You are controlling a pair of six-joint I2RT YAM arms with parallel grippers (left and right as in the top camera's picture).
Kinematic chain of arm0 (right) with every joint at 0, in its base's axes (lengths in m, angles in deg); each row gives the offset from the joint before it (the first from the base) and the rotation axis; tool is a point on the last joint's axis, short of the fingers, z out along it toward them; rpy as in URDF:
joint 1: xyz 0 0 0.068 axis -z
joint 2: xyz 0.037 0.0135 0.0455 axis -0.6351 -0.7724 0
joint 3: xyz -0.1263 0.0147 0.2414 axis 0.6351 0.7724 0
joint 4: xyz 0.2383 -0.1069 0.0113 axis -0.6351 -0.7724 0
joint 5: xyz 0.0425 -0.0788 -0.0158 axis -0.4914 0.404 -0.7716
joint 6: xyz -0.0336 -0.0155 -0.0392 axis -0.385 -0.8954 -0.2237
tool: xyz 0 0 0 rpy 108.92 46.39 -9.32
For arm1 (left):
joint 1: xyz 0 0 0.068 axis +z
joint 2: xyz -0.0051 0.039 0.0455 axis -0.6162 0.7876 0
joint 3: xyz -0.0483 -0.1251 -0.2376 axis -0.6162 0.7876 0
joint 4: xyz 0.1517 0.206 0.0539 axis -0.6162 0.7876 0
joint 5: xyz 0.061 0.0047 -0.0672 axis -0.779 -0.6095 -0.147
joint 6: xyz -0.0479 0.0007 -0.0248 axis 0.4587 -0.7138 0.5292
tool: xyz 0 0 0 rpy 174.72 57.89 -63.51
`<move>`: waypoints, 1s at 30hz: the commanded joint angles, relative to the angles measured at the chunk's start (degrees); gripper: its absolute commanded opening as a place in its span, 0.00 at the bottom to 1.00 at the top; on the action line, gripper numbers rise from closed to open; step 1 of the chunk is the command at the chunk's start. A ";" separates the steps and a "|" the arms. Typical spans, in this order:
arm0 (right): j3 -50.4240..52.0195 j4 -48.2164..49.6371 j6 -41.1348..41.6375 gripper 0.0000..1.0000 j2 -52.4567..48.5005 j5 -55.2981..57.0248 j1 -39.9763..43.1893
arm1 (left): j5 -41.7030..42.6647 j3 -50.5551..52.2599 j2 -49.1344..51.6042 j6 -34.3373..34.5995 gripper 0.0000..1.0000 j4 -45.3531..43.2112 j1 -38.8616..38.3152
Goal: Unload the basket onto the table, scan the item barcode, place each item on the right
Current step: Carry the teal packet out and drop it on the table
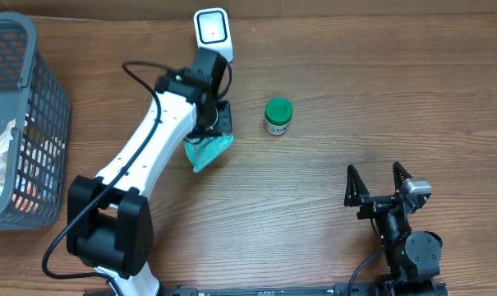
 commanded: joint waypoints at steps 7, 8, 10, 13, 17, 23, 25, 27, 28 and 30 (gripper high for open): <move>0.59 0.35 -0.26 1.00 0.57 -0.04 0.33 | -0.63 12.81 0.24 11.50 0.51 -16.37 0.22; 0.59 0.35 -0.26 1.00 0.57 -0.04 0.33 | -0.63 13.03 0.24 10.80 0.65 -16.87 0.24; 0.59 0.35 -0.26 1.00 0.57 -0.04 0.33 | -0.66 12.94 0.09 7.65 0.83 -18.03 0.26; 0.59 0.35 -0.26 1.00 0.57 -0.04 0.33 | -0.76 10.95 -0.79 2.64 0.87 -18.40 0.61; 0.59 0.35 -0.26 1.00 0.57 -0.04 0.33 | -0.94 2.78 -2.99 -3.10 0.85 -11.72 2.01; 0.61 0.35 -0.26 1.00 0.57 -0.04 0.33 | -1.05 -16.76 -7.08 -6.84 0.84 5.81 8.63; 0.61 0.35 -0.26 1.00 0.57 -0.04 0.33 | -1.07 -22.77 -8.31 -7.78 0.84 10.60 11.82; 0.59 0.35 -0.26 1.00 0.57 -0.04 0.33 | -1.07 -28.06 -9.66 -8.26 0.84 14.64 15.87; 0.59 0.35 -0.26 1.00 0.57 -0.04 0.33 | -1.11 -29.99 -10.19 -8.26 0.84 16.15 17.84; 0.59 0.35 -0.26 1.00 0.57 -0.04 0.33 | -1.05 -33.20 -11.34 -8.20 0.85 18.91 22.51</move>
